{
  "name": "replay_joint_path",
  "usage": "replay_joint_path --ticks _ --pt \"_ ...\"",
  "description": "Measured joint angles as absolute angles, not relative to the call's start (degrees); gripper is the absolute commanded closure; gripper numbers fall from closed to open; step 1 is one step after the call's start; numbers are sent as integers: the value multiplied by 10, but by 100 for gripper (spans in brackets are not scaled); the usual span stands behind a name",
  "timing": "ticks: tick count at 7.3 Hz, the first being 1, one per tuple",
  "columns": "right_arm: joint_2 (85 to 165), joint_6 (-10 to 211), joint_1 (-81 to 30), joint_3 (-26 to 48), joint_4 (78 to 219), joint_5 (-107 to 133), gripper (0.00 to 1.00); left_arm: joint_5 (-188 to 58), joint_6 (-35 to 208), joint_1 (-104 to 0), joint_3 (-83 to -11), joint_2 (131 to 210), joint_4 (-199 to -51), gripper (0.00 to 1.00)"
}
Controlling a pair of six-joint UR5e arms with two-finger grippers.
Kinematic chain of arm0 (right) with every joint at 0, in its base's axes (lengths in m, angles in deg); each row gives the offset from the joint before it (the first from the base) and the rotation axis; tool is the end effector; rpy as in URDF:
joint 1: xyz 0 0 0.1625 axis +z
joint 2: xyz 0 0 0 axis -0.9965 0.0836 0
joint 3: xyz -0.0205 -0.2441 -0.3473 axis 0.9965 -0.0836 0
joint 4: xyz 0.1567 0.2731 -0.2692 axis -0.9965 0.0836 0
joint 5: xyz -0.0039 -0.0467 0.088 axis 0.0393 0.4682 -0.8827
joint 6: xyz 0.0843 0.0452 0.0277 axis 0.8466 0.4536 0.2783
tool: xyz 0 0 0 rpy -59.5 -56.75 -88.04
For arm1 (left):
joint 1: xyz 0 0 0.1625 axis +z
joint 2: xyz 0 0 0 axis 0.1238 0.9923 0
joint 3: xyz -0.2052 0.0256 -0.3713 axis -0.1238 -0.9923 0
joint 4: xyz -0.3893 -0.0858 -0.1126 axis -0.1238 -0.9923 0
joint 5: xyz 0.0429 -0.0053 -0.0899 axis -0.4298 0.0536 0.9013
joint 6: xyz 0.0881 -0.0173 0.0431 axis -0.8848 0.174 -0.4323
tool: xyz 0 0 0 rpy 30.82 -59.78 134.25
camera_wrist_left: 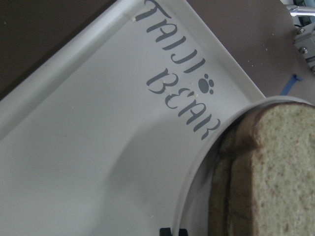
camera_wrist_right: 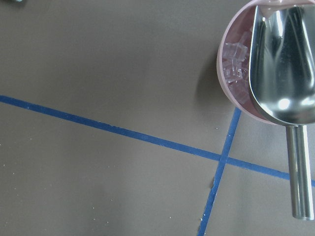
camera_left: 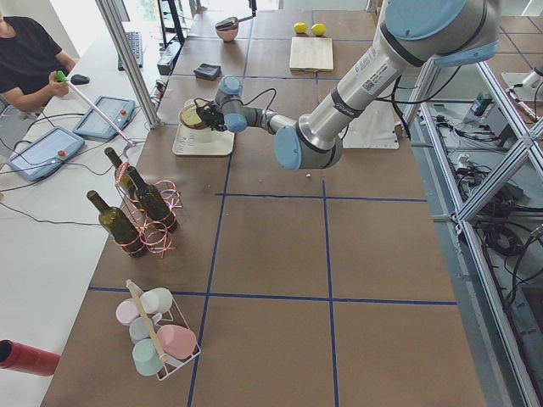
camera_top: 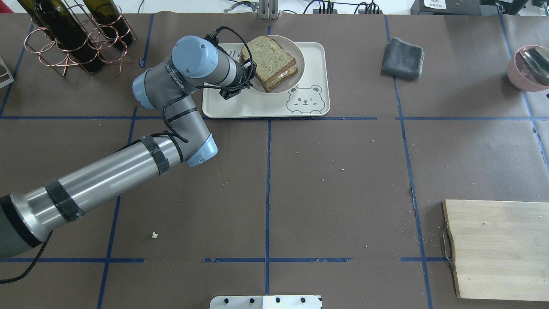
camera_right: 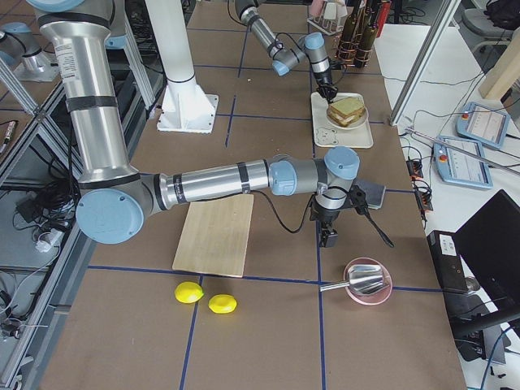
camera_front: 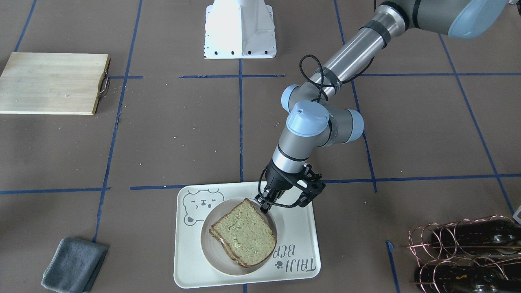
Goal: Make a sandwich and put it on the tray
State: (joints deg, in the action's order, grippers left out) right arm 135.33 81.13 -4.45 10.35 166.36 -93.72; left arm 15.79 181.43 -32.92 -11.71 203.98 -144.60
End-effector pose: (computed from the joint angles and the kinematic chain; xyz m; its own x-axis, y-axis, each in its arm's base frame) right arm -0.0219 -0.5657 0.5664 0.7355 -0.2415 0.6330 0.1934 0.9703 0.1455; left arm 0.5720 -0.6271 0.2416 0.1454 -0.5543 -0.8195 0.5655 0.7263 -0.3909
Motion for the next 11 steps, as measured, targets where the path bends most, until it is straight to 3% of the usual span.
replay_joint_path --ticks 1,5,8,11 --pt "1353 823 -45 103 1663 -938 0 158 1813 -326 -127 2032 -1446 1" --pt "1353 832 -45 102 1663 -938 0 157 1782 -329 -196 1983 -1444 0" --pt "1355 832 -35 101 1663 -939 0 157 1675 -349 -339 1870 -1420 0" --pt "1358 832 -18 100 1664 -940 0 157 1404 -406 -471 1777 -1313 0"
